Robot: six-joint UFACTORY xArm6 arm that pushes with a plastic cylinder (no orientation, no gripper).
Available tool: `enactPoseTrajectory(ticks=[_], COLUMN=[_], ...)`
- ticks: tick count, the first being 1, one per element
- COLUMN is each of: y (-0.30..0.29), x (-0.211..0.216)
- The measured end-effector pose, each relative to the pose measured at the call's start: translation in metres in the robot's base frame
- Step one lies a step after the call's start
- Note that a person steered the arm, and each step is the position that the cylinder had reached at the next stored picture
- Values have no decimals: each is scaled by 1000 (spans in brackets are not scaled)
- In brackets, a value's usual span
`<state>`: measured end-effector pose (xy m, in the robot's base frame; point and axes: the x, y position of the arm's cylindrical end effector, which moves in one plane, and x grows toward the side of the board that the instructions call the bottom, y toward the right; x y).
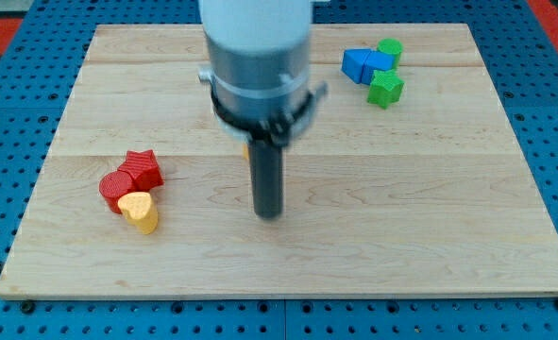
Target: Move both the yellow blocks toward the center of the board
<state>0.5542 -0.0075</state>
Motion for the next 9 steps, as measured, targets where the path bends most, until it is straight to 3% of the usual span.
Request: enactPoseTrajectory(ticks=[1,3,5,8,9], y=[-15,-109,-155,-156,-131], x=[62,45,-3,-88,-94])
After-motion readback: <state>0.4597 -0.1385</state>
